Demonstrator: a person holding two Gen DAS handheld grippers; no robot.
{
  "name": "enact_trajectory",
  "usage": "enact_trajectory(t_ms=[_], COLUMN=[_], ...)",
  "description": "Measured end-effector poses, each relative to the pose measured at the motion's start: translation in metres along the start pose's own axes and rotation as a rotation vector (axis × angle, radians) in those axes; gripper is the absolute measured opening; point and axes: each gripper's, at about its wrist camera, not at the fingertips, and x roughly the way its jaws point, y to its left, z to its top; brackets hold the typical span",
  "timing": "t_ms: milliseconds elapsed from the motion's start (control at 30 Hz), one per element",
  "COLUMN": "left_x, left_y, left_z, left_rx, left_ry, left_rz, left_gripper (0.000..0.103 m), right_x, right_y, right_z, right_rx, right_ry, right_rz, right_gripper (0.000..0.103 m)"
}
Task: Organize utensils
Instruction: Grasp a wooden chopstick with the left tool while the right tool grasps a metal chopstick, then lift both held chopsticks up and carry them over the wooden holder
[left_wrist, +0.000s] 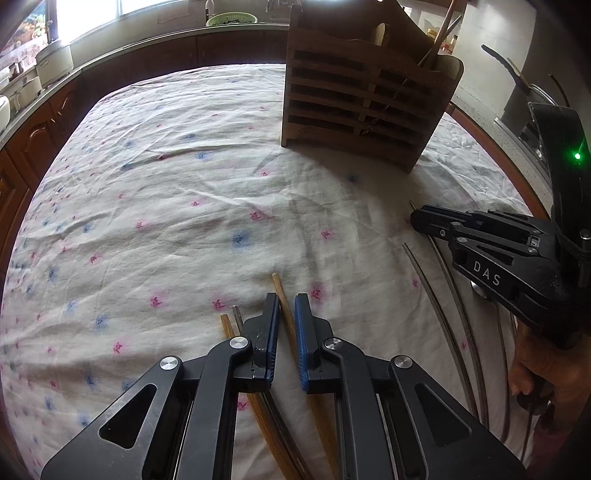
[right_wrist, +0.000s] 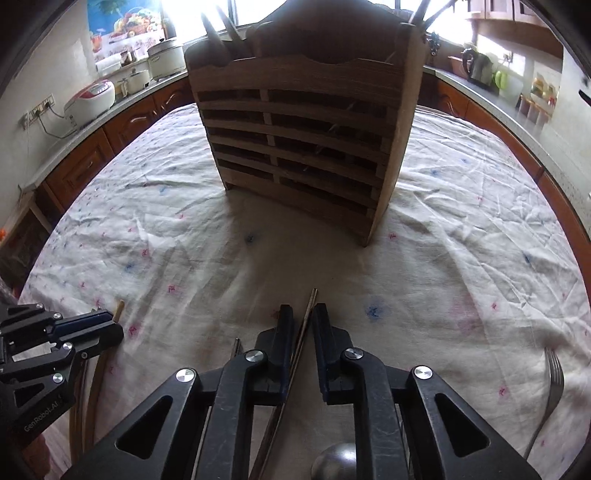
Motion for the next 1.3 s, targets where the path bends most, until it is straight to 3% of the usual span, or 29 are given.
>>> enact_trajectory(t_ms=[233, 467, 1300], left_x=[-0.001, -0.016, -0.155], left_y=[0.005, 0.006, 0.012], left_z=[0.0, -0.003, -0.034], left_rx=[-0.047, -0.077, -0.141], left_ry=[0.004, -0.026, -0.345], left_rz=[-0.035, -0.052, -0.139], left_gripper=[0.006, 0.005, 0.004], right_x=[-0.004, -0.031, -0.167], right_y=[-0.006, -0.011, -0.005], right_z=[-0.004, -0.007, -0.033], right_rx=[0.07, 0.136, 0.186], right_ry=[-0.009, -0.072, -0.395], right_rz=[0.061, 0.11, 0.182], right_gripper=[0.005, 0.004, 0.004])
